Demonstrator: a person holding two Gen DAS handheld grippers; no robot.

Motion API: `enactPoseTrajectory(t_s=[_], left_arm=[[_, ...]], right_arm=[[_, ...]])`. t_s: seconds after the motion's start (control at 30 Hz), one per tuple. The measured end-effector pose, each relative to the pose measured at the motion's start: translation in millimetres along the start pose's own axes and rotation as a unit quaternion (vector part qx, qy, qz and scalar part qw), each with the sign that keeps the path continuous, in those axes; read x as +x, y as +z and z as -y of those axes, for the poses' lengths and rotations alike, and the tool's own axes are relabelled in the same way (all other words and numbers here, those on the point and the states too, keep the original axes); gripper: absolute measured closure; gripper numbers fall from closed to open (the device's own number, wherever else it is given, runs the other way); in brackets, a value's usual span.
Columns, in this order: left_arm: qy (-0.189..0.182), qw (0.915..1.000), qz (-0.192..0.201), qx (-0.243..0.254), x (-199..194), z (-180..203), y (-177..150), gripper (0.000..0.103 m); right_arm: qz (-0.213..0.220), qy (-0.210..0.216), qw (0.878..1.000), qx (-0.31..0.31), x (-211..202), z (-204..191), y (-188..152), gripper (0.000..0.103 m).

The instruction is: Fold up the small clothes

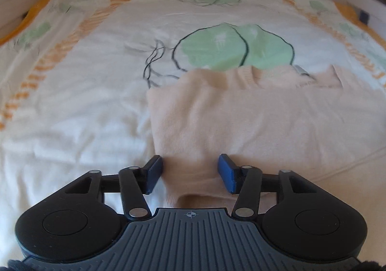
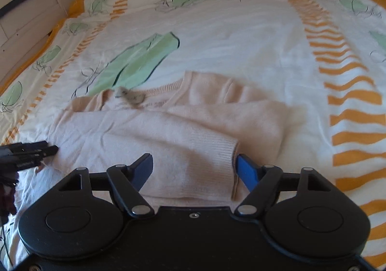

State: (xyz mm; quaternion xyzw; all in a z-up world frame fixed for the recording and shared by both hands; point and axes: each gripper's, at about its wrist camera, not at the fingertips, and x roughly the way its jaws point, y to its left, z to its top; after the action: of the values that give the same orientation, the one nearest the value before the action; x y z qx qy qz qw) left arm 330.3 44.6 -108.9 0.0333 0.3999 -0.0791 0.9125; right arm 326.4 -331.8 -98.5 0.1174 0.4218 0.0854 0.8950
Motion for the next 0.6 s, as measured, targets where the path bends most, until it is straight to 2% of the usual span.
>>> enactPoseTrajectory(t_s=[0.07,0.13,0.2,0.23,0.33,0.47,0.53,0.6], left_arm=[[-0.015,0.9994,-0.009,-0.030,0,-9,3,0.049],[-0.019,0.9993,-0.016,-0.026,0,-10,6,0.049],[-0.017,0.9994,-0.018,-0.024,0,-9,8,0.048],[-0.016,0.9995,-0.017,-0.022,0,-8,8,0.048],[-0.016,0.9996,-0.015,-0.020,0,-8,7,0.048],[-0.019,0.9994,-0.018,-0.024,1,-8,8,0.048],[-0.018,0.9994,-0.017,-0.023,1,-8,9,0.047],[-0.015,0.9996,-0.015,-0.020,1,-7,9,0.047]], right_arm=[[-0.001,0.001,1.000,0.006,2,2,-1,0.028],[0.005,0.012,1.000,0.023,3,6,1,0.029],[0.017,0.031,0.998,0.048,4,14,1,0.035],[0.026,0.038,0.997,0.065,4,18,2,0.044],[0.052,0.045,0.994,0.086,2,24,1,0.089],[0.096,0.023,0.995,-0.012,-21,-5,5,0.088],[0.074,-0.016,0.996,-0.040,-16,-11,6,0.087],[0.040,-0.063,0.997,-0.024,-2,-4,3,0.076]])
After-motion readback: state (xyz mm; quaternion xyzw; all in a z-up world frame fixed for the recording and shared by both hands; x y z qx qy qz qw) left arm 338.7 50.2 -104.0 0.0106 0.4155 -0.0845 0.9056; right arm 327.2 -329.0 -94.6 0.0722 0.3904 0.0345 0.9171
